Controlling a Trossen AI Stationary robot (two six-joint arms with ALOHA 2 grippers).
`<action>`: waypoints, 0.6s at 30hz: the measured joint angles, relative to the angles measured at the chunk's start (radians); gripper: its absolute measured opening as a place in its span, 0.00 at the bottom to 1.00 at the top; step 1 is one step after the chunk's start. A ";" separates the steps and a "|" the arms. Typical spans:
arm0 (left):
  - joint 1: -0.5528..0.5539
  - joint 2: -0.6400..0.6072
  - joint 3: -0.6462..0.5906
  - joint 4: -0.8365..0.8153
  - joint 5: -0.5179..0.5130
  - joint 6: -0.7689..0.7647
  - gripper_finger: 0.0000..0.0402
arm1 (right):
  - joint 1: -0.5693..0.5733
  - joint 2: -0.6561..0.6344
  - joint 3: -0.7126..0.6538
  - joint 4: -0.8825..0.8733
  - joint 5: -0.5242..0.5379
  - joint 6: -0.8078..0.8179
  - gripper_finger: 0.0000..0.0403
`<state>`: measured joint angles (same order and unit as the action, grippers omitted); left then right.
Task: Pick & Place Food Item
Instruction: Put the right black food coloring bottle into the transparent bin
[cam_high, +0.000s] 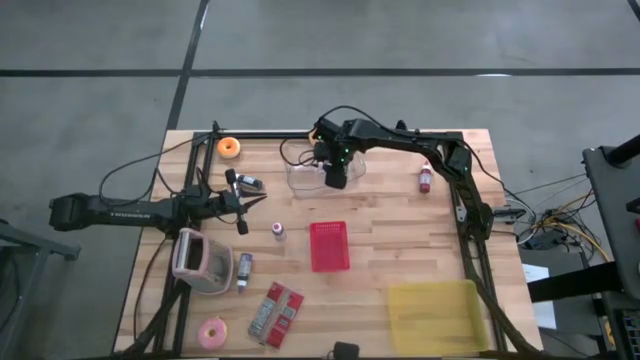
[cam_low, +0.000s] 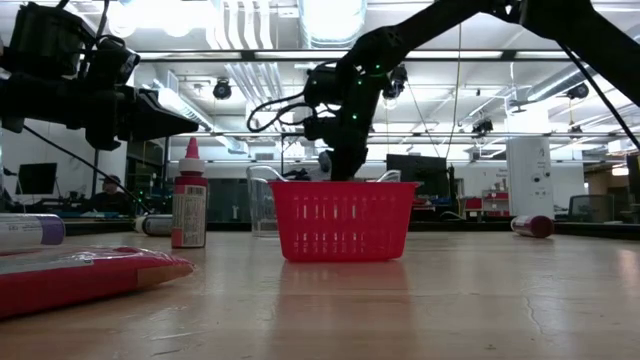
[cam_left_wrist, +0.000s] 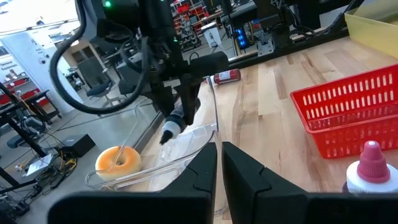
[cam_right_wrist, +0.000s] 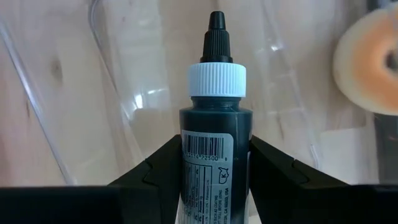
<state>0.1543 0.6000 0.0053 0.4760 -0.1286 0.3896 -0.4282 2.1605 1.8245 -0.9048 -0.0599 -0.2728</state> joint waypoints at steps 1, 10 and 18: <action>0.000 0.000 0.000 0.000 0.000 0.000 0.07 | -0.001 0.000 -0.001 0.000 -0.002 0.007 0.37; 0.000 0.000 0.000 0.000 0.000 0.000 0.07 | -0.014 0.001 -0.005 0.007 -0.001 0.125 0.37; 0.000 0.000 0.000 0.000 0.000 0.000 0.07 | -0.014 0.001 -0.074 0.088 -0.009 0.124 0.37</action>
<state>0.1542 0.5999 0.0054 0.4759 -0.1287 0.3894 -0.4423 2.1612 1.7503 -0.8170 -0.0691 -0.1485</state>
